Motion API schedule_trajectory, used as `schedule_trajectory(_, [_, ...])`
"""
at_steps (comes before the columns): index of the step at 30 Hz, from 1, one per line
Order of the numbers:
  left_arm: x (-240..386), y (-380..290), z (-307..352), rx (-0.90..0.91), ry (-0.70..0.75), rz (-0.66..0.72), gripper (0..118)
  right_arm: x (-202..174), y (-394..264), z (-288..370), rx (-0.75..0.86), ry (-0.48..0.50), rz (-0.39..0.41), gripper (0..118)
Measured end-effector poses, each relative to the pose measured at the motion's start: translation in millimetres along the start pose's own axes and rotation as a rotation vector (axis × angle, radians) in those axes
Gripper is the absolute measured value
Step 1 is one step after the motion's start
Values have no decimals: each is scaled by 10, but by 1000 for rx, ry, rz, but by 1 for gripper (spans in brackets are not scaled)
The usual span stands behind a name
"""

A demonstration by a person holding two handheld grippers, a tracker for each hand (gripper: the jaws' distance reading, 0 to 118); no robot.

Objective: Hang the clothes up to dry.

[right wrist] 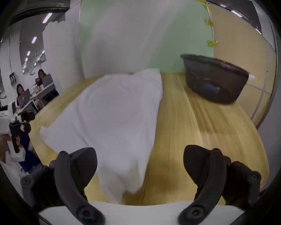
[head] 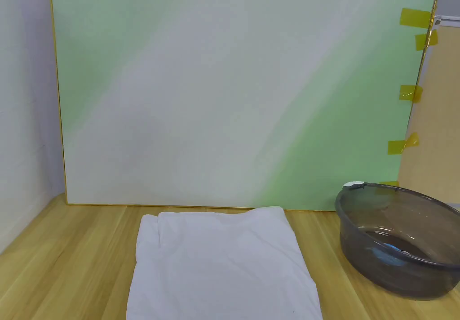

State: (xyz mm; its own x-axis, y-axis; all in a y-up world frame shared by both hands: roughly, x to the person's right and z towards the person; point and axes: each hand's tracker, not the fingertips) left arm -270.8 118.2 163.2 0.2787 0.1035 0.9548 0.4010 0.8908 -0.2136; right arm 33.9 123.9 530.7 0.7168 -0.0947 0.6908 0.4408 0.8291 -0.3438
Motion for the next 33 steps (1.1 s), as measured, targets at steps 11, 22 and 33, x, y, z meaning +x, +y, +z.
schedule_trajectory(11, [-53,1627,-437,317,80,-52,75,-165,1834,77,443,34,5,99])
schedule_trajectory(22, [-124,1748,-657,294,165,99,2,-354,2136,-258,496,24,-51,0])
schedule_trajectory(33, [-232,1392,-455,-10,112,52,64,-526,1998,-468,427,78,-35,0])
